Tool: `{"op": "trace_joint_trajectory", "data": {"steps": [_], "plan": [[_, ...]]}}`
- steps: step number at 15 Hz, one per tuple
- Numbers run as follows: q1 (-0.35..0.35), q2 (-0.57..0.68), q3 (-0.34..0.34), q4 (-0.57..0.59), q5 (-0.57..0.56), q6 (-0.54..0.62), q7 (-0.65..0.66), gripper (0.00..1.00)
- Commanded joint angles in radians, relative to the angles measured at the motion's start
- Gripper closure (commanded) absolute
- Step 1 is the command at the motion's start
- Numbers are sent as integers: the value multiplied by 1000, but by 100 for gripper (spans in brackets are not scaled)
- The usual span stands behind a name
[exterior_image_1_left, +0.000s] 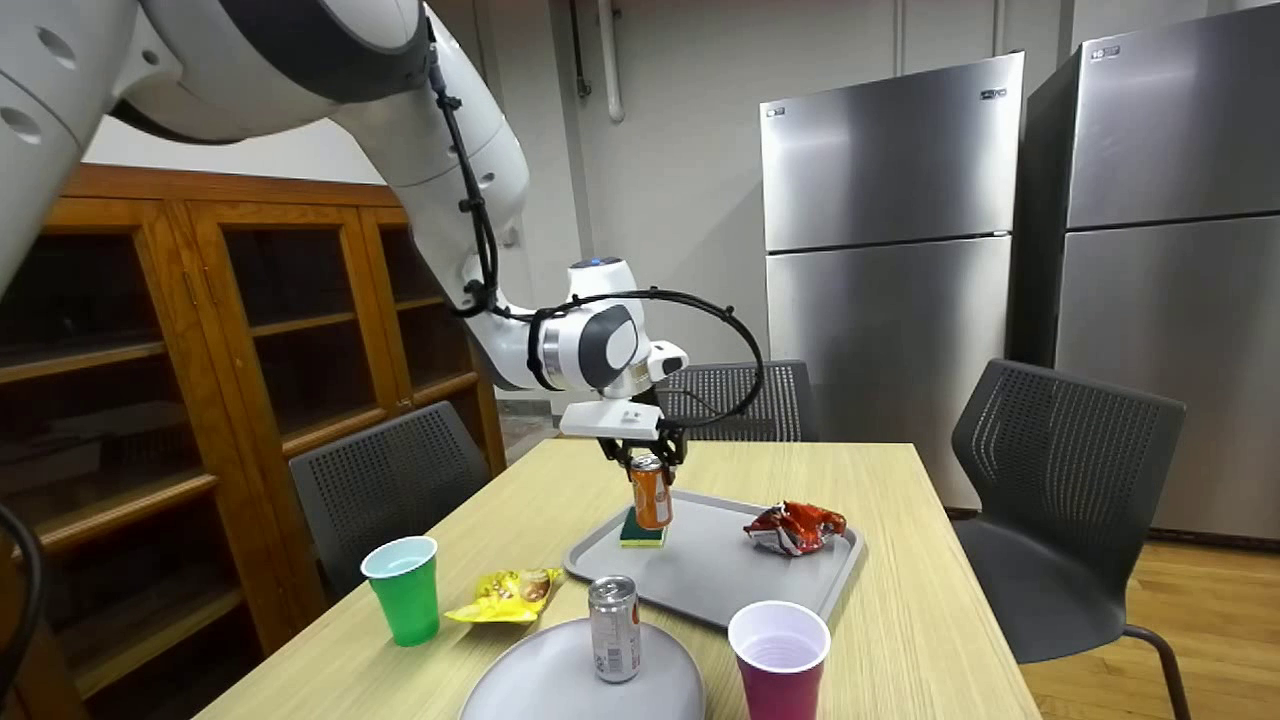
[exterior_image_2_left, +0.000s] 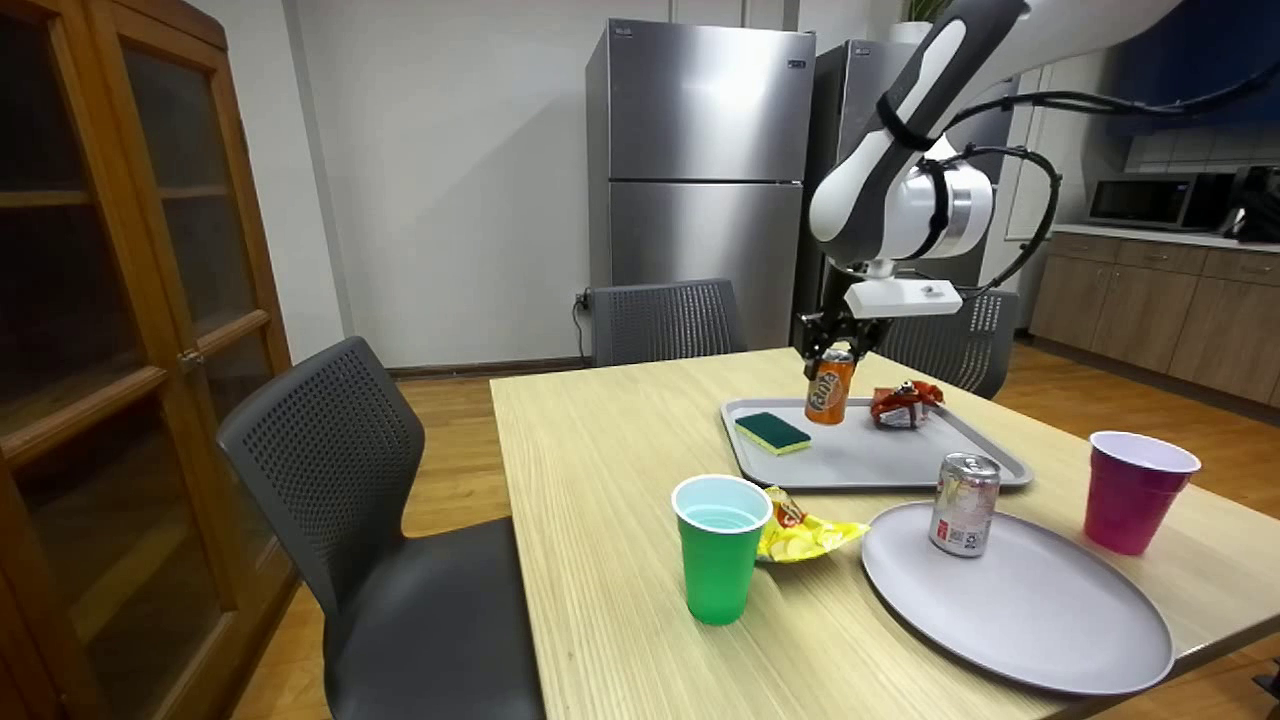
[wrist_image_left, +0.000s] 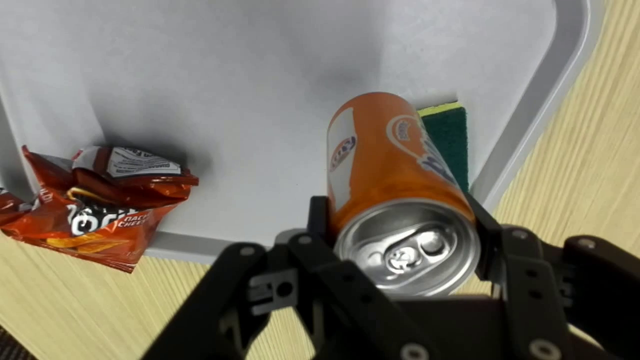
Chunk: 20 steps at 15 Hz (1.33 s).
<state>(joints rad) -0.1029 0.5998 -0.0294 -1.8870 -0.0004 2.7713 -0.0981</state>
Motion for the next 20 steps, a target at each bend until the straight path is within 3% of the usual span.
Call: {"op": "trace_joint_trajectory", "data": {"steps": [1, 8, 20], "plan": [[33, -112, -17, -143, -13, 50, 41, 62], [23, -179, 25, -243, -11, 57, -30, 62], [-100, -359, 165, -464, 71, 65, -307, 62]]}}
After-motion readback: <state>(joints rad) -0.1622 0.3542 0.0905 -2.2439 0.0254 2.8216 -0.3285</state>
